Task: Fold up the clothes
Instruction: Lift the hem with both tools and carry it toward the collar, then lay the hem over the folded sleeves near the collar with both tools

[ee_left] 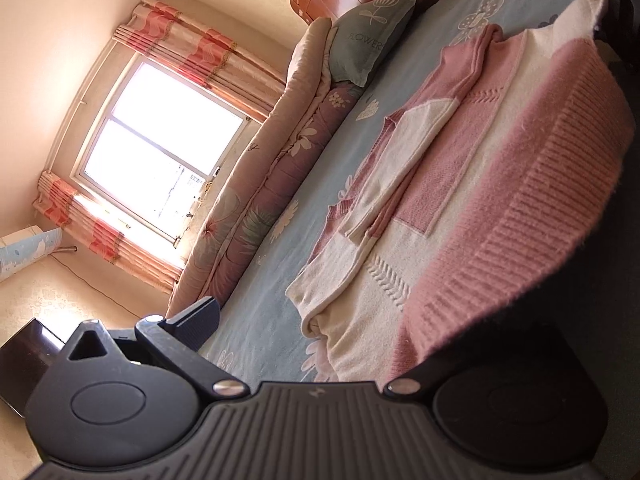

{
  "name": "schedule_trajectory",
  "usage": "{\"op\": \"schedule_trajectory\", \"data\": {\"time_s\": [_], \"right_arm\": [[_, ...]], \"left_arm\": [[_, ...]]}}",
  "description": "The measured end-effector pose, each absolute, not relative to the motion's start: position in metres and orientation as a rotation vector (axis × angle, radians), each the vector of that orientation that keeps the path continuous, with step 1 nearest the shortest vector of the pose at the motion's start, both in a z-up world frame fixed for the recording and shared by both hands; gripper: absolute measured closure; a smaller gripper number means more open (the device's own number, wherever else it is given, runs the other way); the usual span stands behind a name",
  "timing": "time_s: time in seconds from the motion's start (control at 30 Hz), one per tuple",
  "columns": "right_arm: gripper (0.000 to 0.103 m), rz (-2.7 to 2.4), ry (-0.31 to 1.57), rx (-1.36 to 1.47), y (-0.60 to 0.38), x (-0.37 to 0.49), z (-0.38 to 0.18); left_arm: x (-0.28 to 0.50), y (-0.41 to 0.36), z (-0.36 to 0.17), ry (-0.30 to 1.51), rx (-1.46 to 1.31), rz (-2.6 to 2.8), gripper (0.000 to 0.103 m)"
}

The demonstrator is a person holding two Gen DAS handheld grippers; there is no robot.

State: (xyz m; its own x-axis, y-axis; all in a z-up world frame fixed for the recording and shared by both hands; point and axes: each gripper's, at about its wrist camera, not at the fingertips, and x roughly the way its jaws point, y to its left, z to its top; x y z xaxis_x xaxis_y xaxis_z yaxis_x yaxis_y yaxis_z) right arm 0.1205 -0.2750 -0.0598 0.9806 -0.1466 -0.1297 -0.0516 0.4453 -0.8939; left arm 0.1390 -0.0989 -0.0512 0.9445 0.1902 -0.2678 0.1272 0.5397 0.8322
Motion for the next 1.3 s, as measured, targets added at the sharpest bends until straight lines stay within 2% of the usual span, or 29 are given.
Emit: {"op": "schedule_trajectory", "data": {"time_s": [0.9,1.3], "right_arm": [[0.000,-0.078,0.138,-1.141,-0.265,0.289,-0.034],[0.000,0.038,0.244,-1.158,-0.256,0.361,-0.061]], "left_arm": [[0.298,-0.091,-0.028,0.310,0.938,0.104,0.000],[0.366,-0.077,-0.071,0.479,0.886,0.083,0.000]]}}
